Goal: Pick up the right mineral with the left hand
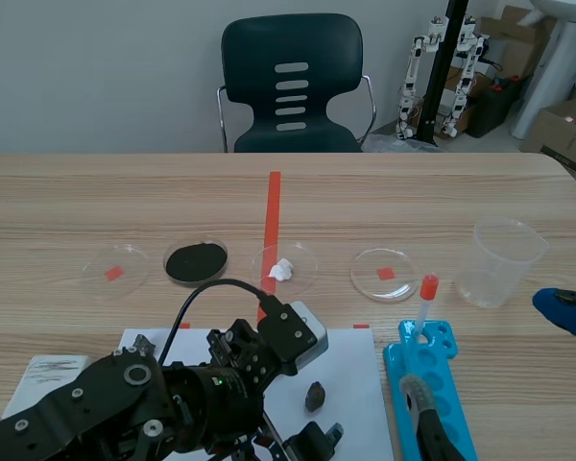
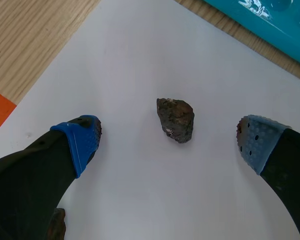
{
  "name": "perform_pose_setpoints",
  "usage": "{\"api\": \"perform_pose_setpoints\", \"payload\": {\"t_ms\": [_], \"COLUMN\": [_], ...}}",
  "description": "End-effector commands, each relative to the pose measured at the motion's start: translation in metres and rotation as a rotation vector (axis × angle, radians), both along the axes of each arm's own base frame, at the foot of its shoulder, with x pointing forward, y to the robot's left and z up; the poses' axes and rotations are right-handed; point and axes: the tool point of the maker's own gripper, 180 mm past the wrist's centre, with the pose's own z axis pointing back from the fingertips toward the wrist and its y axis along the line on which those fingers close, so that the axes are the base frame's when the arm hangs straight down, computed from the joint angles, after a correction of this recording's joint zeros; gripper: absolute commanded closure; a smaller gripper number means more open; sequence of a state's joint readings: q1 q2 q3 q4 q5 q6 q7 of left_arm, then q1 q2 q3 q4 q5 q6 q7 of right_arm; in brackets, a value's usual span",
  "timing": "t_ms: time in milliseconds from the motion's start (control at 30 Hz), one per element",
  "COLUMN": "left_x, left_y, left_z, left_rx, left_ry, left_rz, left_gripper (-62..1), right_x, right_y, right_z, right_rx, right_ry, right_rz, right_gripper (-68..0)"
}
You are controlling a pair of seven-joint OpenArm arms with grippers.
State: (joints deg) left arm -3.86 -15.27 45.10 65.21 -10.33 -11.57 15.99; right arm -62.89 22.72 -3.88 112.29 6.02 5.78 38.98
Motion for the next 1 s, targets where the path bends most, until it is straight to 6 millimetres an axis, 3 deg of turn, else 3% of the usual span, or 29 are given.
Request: {"api": "perform_pose_setpoints", "payload": {"t_ms": [0, 400, 667, 867, 967], "left_x": [0.007, 0.005, 0.004, 0.005, 0.006], "left_y": [-0.007, -0.013, -0.017, -0.02, -0.021], "left_z": [0.01, 0.005, 0.005, 0.008, 0.01], "left_rx": [-0.024, -0.018, -0.022, -0.037, -0.049], "left_ry": [-0.037, -0.038, -0.035, -0.042, -0.05], "left_rz": [-0.013, -0.019, -0.02, -0.02, -0.019], "left_gripper": [-57.0, -54.8, -34.4, -14.5, -10.0], "right_x": [0.001, 0.001, 0.001, 0.001, 0.001], "right_y": [0.001, 0.001, 0.001, 0.001, 0.001], "right_z": [0.006, 0.006, 0.006, 0.006, 0.006], "right_rx": [0.015, 0.015, 0.015, 0.015, 0.015], "right_ry": [-0.02, -0.02, -0.02, -0.02, -0.02], "right_rz": [0.007, 0.007, 0.007, 0.007, 0.007], "right_gripper": [-65.5, -65.5, -65.5, -65.5, -65.5]}}
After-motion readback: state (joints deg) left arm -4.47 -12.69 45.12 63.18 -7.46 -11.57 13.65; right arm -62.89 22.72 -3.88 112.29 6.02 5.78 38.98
